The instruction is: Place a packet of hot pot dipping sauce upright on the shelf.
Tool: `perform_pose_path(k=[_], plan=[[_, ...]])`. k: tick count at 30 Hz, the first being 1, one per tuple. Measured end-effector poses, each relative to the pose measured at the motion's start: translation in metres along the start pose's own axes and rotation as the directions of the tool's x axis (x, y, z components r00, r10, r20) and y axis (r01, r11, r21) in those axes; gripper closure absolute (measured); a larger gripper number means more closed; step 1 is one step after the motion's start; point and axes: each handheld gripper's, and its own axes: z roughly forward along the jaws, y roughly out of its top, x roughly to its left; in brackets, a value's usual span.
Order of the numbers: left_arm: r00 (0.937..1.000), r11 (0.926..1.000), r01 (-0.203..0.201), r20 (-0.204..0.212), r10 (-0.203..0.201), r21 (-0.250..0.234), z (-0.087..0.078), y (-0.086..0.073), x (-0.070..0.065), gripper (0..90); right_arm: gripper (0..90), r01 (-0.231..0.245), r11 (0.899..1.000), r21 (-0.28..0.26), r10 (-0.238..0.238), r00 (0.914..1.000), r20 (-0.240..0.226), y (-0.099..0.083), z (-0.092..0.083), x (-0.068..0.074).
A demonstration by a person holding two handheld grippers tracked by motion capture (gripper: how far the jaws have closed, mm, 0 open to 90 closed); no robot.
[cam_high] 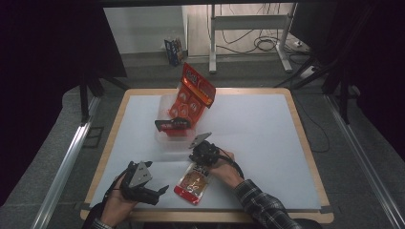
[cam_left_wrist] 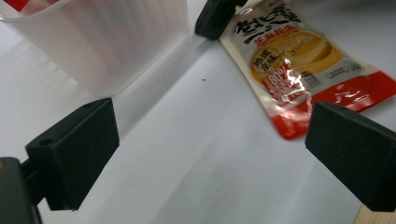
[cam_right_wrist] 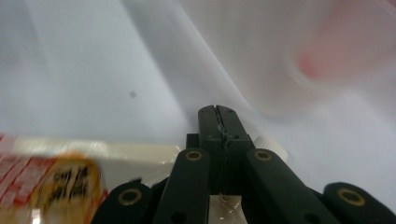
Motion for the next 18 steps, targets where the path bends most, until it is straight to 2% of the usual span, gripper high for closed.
perform_pose_path(k=[3, 7, 11, 12, 13, 14, 18], plan=[[0.9999, 0.9999, 0.01, 0.008, -0.01, -0.003, 0.002, 0.001, -0.002, 3.0, 88.8, -0.046, 0.999, 0.001, 0.046, 0.9989, -0.003, -0.011, -0.01, -0.009], [0.9996, 0.9999, 0.015, 0.025, -0.015, 0.005, 0.004, 0.001, -0.002, 3.1, 88.8, -0.059, 0.998, 0.011, 0.059, 0.9981, 0.016, -0.023, -0.022, -0.016], [0.9973, 0.9992, 0.036, 0.064, -0.037, 0.014, 0.009, 0.003, -0.004, 3.5, 88.4, -0.09, 0.996, 0.002, 0.09, 0.9958, 0.016, -0.032, -0.029, -0.019], [0.9966, 0.9991, 0.037, 0.073, -0.038, 0.022, 0.011, 0.002, -0.005, 3.7, 86.4, -0.079, 0.997, 0.002, 0.079, 0.9968, 0.016, -0.032, -0.029, -0.019], [0.9955, 0.9988, 0.037, 0.085, -0.04, 0.032, 0.014, 0.002, -0.006, 4.0, 80.4, -0.072, 0.997, -0.001, 0.072, 0.9973, 0.01, -0.032, -0.031, -0.018], [0.9936, 0.9986, 0.033, 0.106, -0.037, 0.041, 0.017, 0.002, -0.006, 4.1, 72.9, -0.067, 0.998, -0.012, 0.068, 0.9973, 0.03, -0.031, -0.034, -0.017], [0.9904, 0.9986, 0.032, 0.133, -0.037, 0.042, 0.023, 0.004, -0.007, 5.9, 52.9, -0.088, 0.995, -0.035, 0.09, 0.9949, 0.045, -0.032, -0.048, -0.018]])
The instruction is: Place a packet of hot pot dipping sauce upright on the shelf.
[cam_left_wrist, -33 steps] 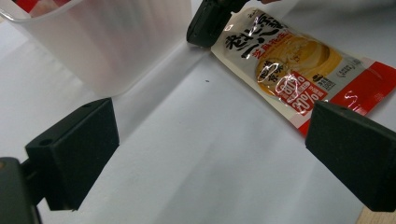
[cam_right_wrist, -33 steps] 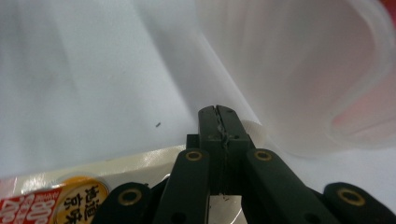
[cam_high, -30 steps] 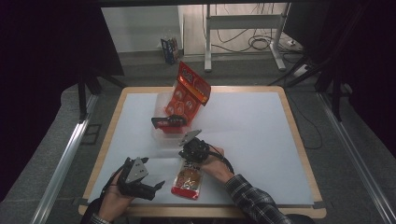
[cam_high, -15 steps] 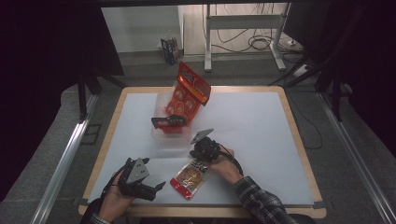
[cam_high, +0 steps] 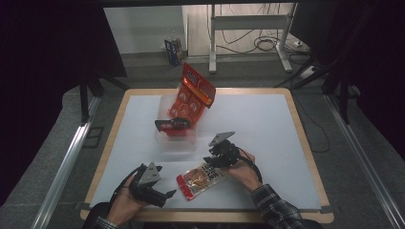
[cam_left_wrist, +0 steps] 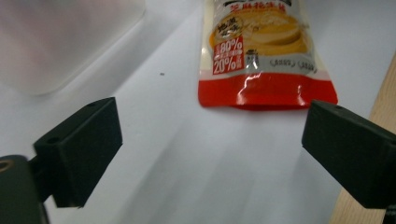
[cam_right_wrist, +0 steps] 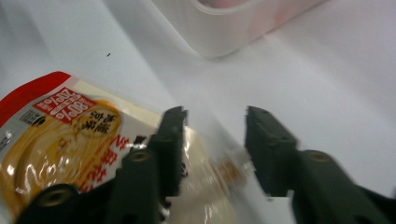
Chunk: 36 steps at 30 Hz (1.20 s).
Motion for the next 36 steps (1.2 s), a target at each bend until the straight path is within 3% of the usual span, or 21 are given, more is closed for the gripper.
perform_pose_path(k=[3, 5, 8, 10, 14, 18, 22, 27, 30, 34, 36], plan=[[0.9998, 0.9998, 0.001, 0.02, -0.001, -0.02, 0.001, 0.002, 0.0, 12.2, 40.6, -0.005, 1.0, -0.005, 0.005, 0.9999, 0.014, -0.006, -0.007, -0.001], [0.9996, 0.9995, -0.009, 0.025, 0.009, -0.029, 0.002, 0.003, -0.001, 17.4, 32.4, -0.027, 1.0, -0.013, 0.027, 0.9996, 0.0, -0.009, -0.011, -0.003], [0.9987, 0.9988, 0.001, 0.05, 0.001, -0.049, 0.004, 0.006, -0.001, 28.6, 20.9, -0.06, 0.998, -0.027, 0.058, 0.9963, -0.064, -0.015, -0.018, -0.005], [0.9978, 0.9984, -0.001, 0.066, 0.004, -0.057, 0.006, 0.007, -0.002, 34.7, 13.0, -0.069, 0.997, -0.029, 0.066, 0.9944, -0.082, -0.019, -0.023, -0.005], [0.9963, 0.9976, 0.0, 0.086, 0.006, -0.069, 0.009, 0.01, -0.003, 41.0, 3.7, -0.099, 0.993, -0.056, 0.095, 0.9931, -0.068, -0.027, -0.035, -0.005], [0.9935, 0.996, 0.014, 0.114, -0.004, -0.088, 0.014, 0.015, -0.004, 45.8, 1.2, -0.106, 0.992, -0.067, 0.102, 0.993, -0.059, -0.036, -0.046, -0.006], [0.9885, 0.9958, 0.008, 0.151, 0.006, -0.091, 0.02, 0.022, -0.008, 58.9, 0.6, -0.105, 0.993, -0.056, 0.101, 0.9927, -0.066, -0.042, -0.05, -0.006], [0.9856, 0.9968, -0.017, 0.167, 0.03, -0.078, 0.033, 0.032, -0.016, 79.8, 0.0, -0.093, 0.995, -0.047, 0.091, 0.9945, -0.052, -0.047, -0.051, -0.003], [0.984, 0.9971, -0.004, 0.177, 0.018, -0.076, 0.038, 0.035, -0.016, 88.5, 0.0, -0.085, 0.995, -0.044, 0.083, 0.9954, -0.048, -0.048, -0.051, -0.002], [0.9799, 0.9985, 0.021, 0.199, -0.01, -0.05, 0.045, 0.034, -0.014, 90.0, 0.0, -0.085, 0.996, -0.017, 0.084, 0.9943, -0.065, -0.051, -0.051, -0.001], [0.9744, 0.9992, 0.033, 0.223, -0.027, -0.023, 0.051, 0.031, -0.013, 90.0, 0.0, -0.076, 0.997, -0.003, 0.076, 0.9942, -0.077, -0.052, -0.049, 0.0]])
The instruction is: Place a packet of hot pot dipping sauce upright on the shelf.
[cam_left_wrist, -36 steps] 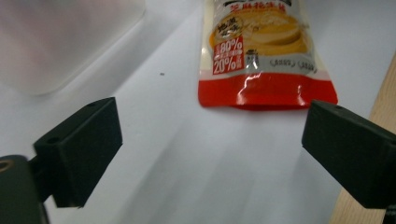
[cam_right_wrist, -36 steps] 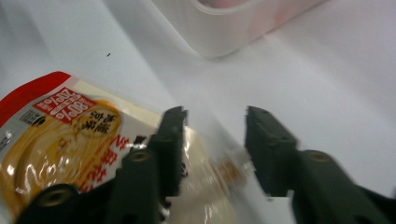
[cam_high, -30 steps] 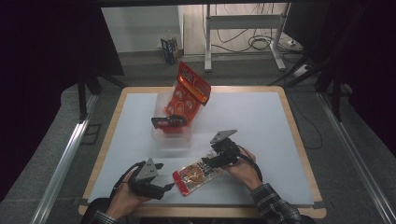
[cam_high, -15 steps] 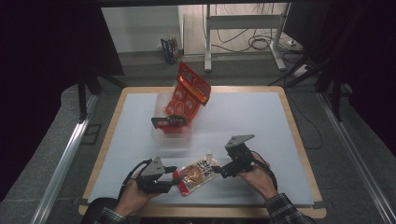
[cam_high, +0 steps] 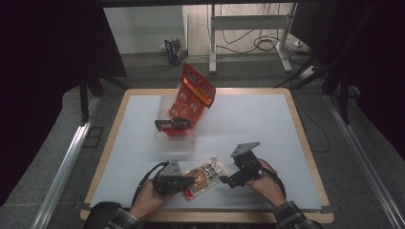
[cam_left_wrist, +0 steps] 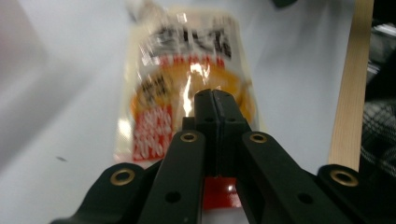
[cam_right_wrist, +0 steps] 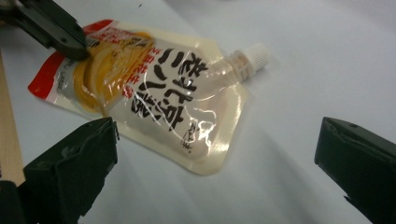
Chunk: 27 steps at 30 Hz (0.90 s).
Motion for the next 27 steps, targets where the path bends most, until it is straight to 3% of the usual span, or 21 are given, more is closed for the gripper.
perform_pose_path(k=[3, 11, 20, 27], plan=[[0.9991, 0.9996, 0.025, 0.035, -0.026, 0.008, 0.001, -0.003, 0.004, 90.0, 0.0, 0.002, 1.0, 0.012, -0.002, 1.0, -0.004, -0.002, 0.001, 0.001], [0.9991, 0.998, 0.037, 0.02, -0.038, 0.051, 0.001, -0.007, 0.004, 90.0, 0.0, -0.011, 1.0, -0.006, 0.011, 0.9993, -0.035, -0.004, 0.004, 0.002], [0.9988, 0.9974, 0.045, -0.023, -0.044, 0.057, -0.008, -0.015, 0.002, 90.0, 0.0, -0.03, 0.999, 0.021, 0.032, 0.9943, -0.101, -0.002, 0.02, 0.012], [0.9981, 0.9961, 0.052, -0.037, -0.049, 0.071, -0.011, -0.019, 0.003, 90.0, 0.6, -0.007, 0.999, 0.046, 0.013, 0.9911, -0.132, 0.005, 0.036, 0.025]])
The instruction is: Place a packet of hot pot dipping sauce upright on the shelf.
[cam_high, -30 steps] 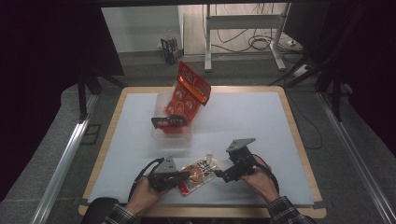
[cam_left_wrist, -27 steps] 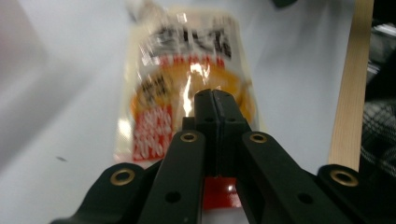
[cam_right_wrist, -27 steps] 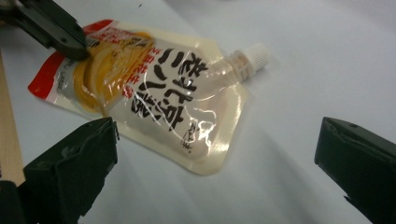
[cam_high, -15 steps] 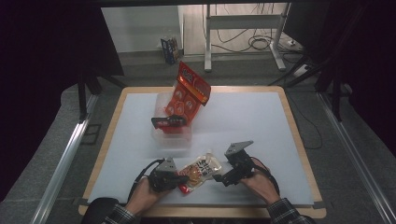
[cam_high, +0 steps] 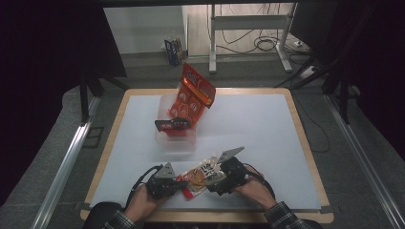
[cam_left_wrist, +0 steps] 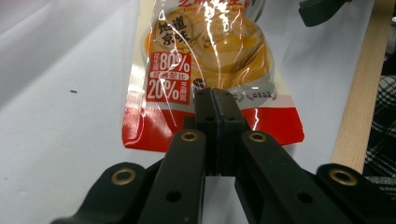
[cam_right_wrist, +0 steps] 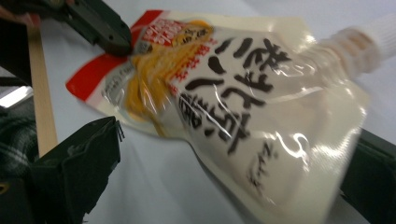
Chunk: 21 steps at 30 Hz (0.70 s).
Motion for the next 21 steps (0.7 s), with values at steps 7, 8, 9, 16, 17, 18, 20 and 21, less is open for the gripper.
perform_pose_path(k=[7, 8, 9, 16, 17, 18, 20, 21], plan=[[0.9998, 0.9998, 0.02, 0.003, -0.02, -0.009, -0.001, -0.002, -0.001, 90.0, 3.7, -0.078, 0.996, -0.038, 0.074, 0.9929, -0.093, 0.009, 0.006, -0.003], [0.9999, 0.9999, 0.013, 0.003, -0.013, -0.001, -0.001, -0.002, 0.0, 90.0, 6.7, -0.081, 0.996, -0.042, 0.076, 0.9922, -0.099, 0.01, 0.005, -0.003], [0.9999, 0.9999, 0.014, 0.003, -0.014, -0.002, -0.001, -0.002, 0.0, 90.0, 10.2, -0.092, 0.994, -0.055, 0.085, 0.9886, -0.124, 0.012, 0.005, -0.003], [0.9998, 0.9998, 0.016, -0.011, -0.016, -0.007, -0.002, -0.002, -0.003, 90.0, 32.1, -0.138, 0.988, -0.069, 0.128, 0.9822, -0.138, 0.02, 0.005, -0.002], [0.9998, 0.9998, 0.017, -0.012, -0.017, -0.007, -0.002, -0.003, -0.003, 90.0, 39.6, -0.163, 0.984, -0.075, 0.15, 0.977, -0.151, 0.02, 0.002, -0.005], [0.9997, 0.9998, 0.019, -0.013, -0.019, -0.008, -0.002, -0.003, -0.003, 90.0, 45.4, -0.172, 0.982, -0.082, 0.158, 0.9748, -0.158, 0.02, 0.0, -0.006], [0.9998, 0.9999, 0.011, -0.017, -0.011, -0.001, -0.002, -0.003, -0.003, 90.0, 58.8, -0.167, 0.982, -0.091, 0.152, 0.9763, -0.154, 0.02, -0.004, -0.008], [0.9998, 0.9999, 0.011, -0.018, -0.011, -0.002, -0.002, -0.003, -0.004, 90.0, 65.2, -0.163, 0.983, -0.089, 0.148, 0.9762, -0.159, 0.02, -0.005, -0.009]])
